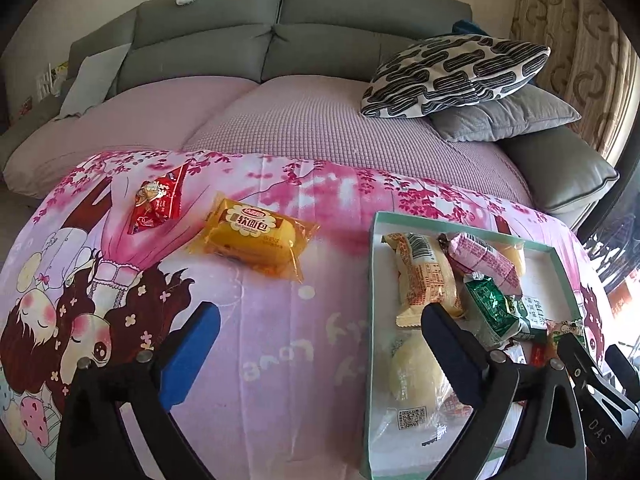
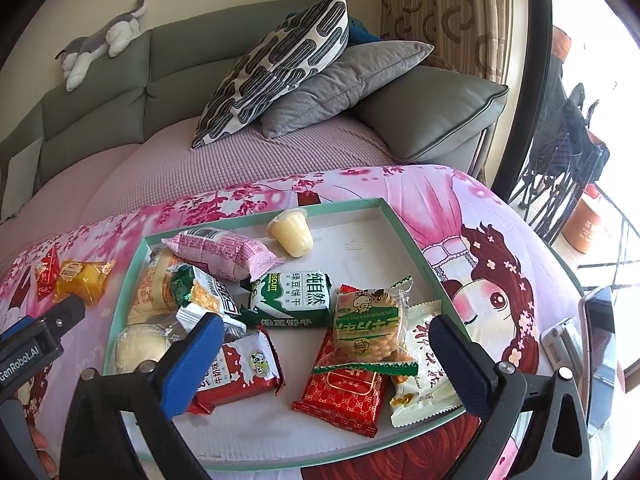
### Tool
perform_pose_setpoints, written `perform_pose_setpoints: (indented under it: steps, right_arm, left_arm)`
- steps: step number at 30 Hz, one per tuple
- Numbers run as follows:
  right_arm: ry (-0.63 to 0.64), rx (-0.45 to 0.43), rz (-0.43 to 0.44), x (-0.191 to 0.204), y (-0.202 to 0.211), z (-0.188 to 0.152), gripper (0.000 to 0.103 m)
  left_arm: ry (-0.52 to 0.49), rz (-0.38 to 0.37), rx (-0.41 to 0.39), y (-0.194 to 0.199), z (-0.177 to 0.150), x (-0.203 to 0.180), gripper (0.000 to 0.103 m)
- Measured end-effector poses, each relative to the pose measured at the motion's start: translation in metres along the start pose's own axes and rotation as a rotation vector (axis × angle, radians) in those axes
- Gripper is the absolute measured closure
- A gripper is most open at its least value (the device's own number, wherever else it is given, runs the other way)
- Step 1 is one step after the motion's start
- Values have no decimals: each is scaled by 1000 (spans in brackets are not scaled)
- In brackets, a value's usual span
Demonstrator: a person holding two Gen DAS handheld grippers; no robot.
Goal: Organize snacks
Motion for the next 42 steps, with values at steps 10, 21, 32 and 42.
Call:
perform_pose_setpoints:
  steps: [10, 21, 32, 42]
  right_arm:
    - [34, -5, 5, 8, 2, -1, 0]
    - [56, -84, 84, 40, 28, 5, 0]
    - [86, -114, 227, 100, 56, -1, 0]
    - [113, -100, 289, 140, 64, -10, 0]
  left_arm:
    - [-21, -4, 18, -2, 1, 1, 2]
    - [79, 159, -22, 20, 15, 80, 2]
    - [135, 270, -68, 51, 19, 137, 2]
    - [157, 272, -95, 65, 22, 155, 2]
Point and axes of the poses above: each gripper's, at about its wrist camera, not at the fingertips, and y roughly against the way its jaws point, x to its left, z to its top, the point moved 6 cm from there along -y, roughly the way its jaws point, and after that the axes turned 12 degrees about -z, right-handed, at the moved point
